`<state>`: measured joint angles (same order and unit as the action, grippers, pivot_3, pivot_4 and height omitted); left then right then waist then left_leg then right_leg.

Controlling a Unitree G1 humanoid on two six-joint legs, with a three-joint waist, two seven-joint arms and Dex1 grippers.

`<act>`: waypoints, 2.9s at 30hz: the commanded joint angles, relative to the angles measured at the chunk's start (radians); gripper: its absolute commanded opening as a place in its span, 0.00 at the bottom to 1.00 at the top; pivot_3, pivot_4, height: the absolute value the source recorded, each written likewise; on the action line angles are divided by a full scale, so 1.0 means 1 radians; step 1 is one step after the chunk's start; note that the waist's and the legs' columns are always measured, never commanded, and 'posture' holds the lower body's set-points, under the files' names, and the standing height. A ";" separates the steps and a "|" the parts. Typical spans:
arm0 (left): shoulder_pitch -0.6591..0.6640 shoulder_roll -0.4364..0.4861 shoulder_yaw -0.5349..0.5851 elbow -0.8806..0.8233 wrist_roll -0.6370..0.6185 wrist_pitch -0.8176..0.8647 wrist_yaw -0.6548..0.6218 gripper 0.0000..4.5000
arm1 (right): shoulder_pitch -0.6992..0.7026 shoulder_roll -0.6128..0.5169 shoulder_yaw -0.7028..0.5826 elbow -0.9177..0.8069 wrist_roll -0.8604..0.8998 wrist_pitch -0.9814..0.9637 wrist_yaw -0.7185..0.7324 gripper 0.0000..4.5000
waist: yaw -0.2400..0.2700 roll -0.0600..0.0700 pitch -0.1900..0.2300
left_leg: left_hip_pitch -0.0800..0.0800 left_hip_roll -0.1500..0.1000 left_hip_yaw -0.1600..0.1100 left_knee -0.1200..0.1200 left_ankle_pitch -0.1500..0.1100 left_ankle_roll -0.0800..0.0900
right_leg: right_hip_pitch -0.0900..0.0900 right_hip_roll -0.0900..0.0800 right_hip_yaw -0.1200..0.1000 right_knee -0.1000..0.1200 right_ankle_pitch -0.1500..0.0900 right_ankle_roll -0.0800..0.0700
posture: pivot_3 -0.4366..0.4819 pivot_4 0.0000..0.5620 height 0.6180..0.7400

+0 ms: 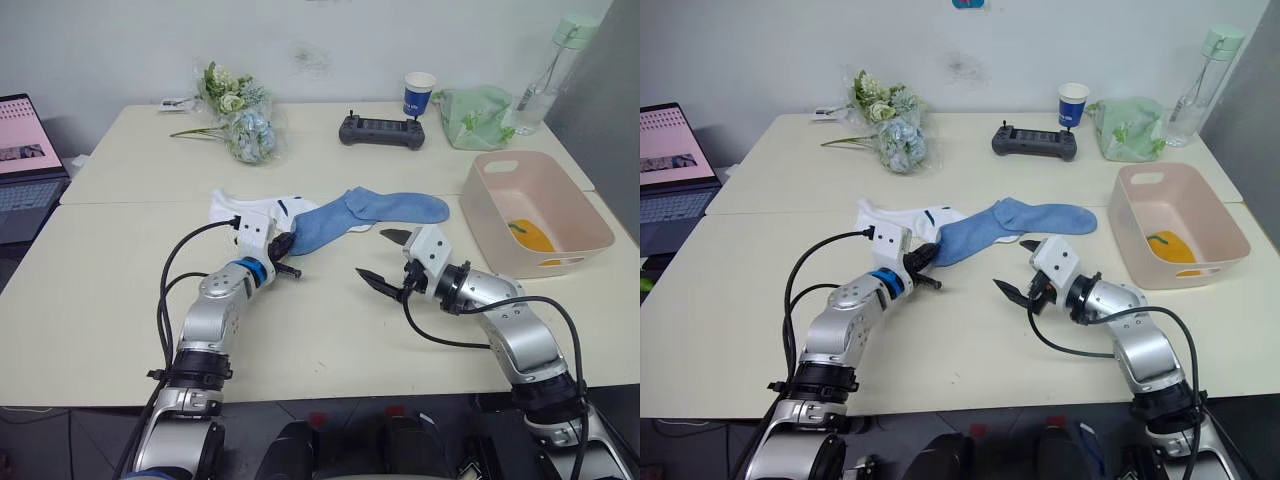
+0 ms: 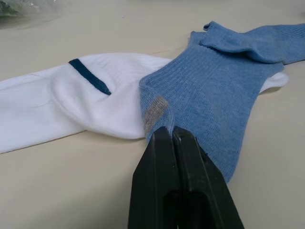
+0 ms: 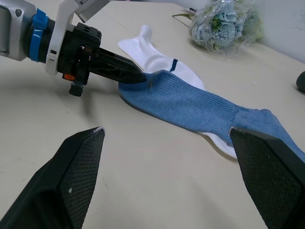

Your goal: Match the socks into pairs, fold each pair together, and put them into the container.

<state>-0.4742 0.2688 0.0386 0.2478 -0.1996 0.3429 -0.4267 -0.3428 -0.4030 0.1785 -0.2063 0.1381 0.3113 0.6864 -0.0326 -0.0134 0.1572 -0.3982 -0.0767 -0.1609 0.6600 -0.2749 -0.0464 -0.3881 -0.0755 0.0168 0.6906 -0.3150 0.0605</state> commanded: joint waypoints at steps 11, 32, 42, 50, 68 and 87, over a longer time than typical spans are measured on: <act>0.290 0.237 0.215 -0.554 -0.403 0.410 -0.220 0.01 | -0.016 0.011 -0.051 0.013 0.028 -0.025 -0.011 1.00 | -0.018 0.000 0.000 | 0.000 0.002 -0.001 -0.002 0.000 0.000 | -0.001 0.000 0.001 0.000 0.000 0.000 | 0.48 0.27 1.00; 0.510 0.447 0.264 -0.476 -0.333 0.303 -0.335 0.01 | -0.263 0.177 0.118 0.312 -0.012 0.189 0.050 1.00 | -0.005 0.001 0.001 | 0.001 0.002 0.000 -0.004 0.000 0.000 | -0.001 -0.001 0.001 -0.002 0.000 -0.001 | 0.48 0.27 1.00; 0.513 0.449 0.259 -0.500 -0.330 0.307 -0.329 0.00 | -0.372 0.282 0.115 0.497 -0.042 0.251 0.019 0.72 | -0.011 0.001 0.001 | 0.001 0.002 -0.001 -0.004 0.000 0.000 | -0.001 -0.001 0.001 -0.002 0.001 -0.001 | 0.48 0.27 1.00; 0.511 0.445 0.255 -0.508 -0.330 0.316 -0.316 0.00 | -0.364 0.305 0.091 0.465 -0.001 0.301 0.031 0.08 | -0.022 0.001 0.001 | 0.001 0.002 -0.001 -0.005 0.000 0.000 | -0.001 -0.001 0.001 -0.001 0.000 -0.001 | 0.48 0.27 1.00; 0.270 0.285 -0.034 -0.531 -0.299 0.358 -0.275 0.00 | 0.006 -0.002 -0.170 -0.233 0.233 0.778 -0.023 0.01 | -0.007 0.001 0.001 | 0.000 0.002 0.000 -0.004 0.000 0.000 | -0.001 -0.002 0.001 -0.002 0.001 -0.001 | 0.48 0.27 1.00; 0.343 0.366 0.023 -0.561 -0.378 0.508 -0.294 0.00 | 0.165 -0.163 -0.317 -0.312 0.427 0.852 -0.011 0.01 | 0.003 0.001 0.001 | 0.001 0.001 0.000 -0.005 0.000 0.000 | 0.001 0.001 0.001 -0.003 0.000 -0.001 | 0.48 0.27 1.00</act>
<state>-0.1242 0.6397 0.0531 -0.2948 -0.5869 0.8801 -0.7279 -0.1807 -0.5512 -0.1365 -0.5043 0.5446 1.1944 0.6680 -0.0299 -0.0124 0.1578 -0.3970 -0.0754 -0.1609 0.6548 -0.2752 -0.0461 -0.3869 -0.0750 0.0176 0.6873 -0.3145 0.0593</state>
